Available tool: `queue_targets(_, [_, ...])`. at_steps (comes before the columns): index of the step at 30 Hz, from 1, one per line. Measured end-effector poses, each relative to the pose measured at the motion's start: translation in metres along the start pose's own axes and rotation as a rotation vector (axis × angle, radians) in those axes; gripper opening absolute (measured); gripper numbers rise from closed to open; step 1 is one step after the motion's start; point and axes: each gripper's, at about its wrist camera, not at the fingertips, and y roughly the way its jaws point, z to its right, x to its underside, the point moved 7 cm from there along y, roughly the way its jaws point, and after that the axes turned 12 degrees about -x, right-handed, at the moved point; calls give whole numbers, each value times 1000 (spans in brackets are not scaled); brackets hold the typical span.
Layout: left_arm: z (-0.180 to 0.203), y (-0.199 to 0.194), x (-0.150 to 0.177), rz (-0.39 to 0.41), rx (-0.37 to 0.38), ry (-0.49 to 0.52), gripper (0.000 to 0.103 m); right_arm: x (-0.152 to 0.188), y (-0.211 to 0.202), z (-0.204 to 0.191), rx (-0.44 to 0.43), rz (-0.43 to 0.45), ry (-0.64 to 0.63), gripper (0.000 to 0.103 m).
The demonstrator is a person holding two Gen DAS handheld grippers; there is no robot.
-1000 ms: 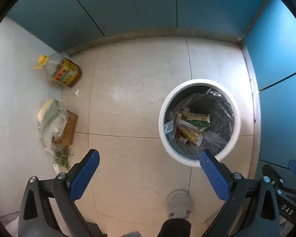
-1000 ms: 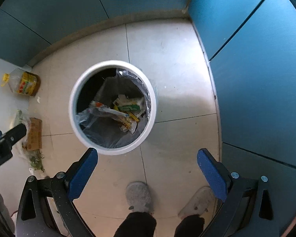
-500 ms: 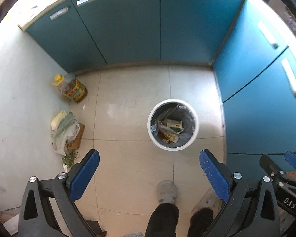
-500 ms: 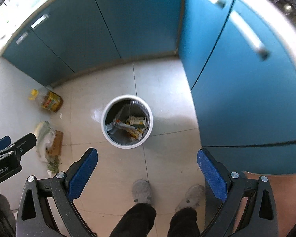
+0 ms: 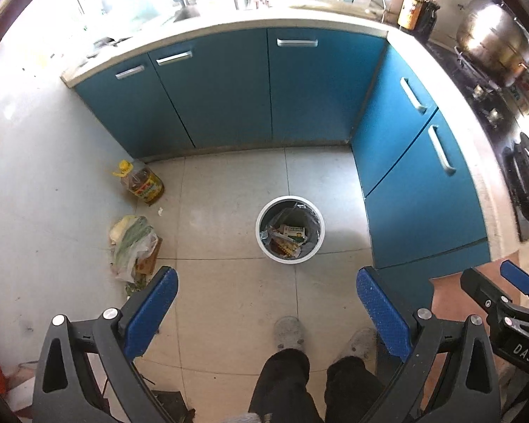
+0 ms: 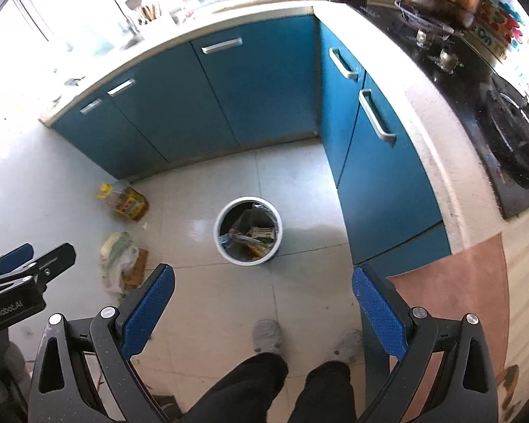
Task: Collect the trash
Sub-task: 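Swing both tools back toward the counter, then grasp the red-and-white snack bag with the left tool while the right tool grasps the white strip box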
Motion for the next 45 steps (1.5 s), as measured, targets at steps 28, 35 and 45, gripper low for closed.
queue_targets(28, [574, -150, 83, -56, 301, 612, 103, 212, -359, 523, 455, 342, 880, 102])
queue_targets(35, [680, -103, 130, -251, 249, 647, 103, 288, -376, 647, 521, 244, 1029, 102])
queue_targets(45, [719, -106, 127, -141, 169, 638, 22, 294, -348, 731, 627, 59, 912, 101])
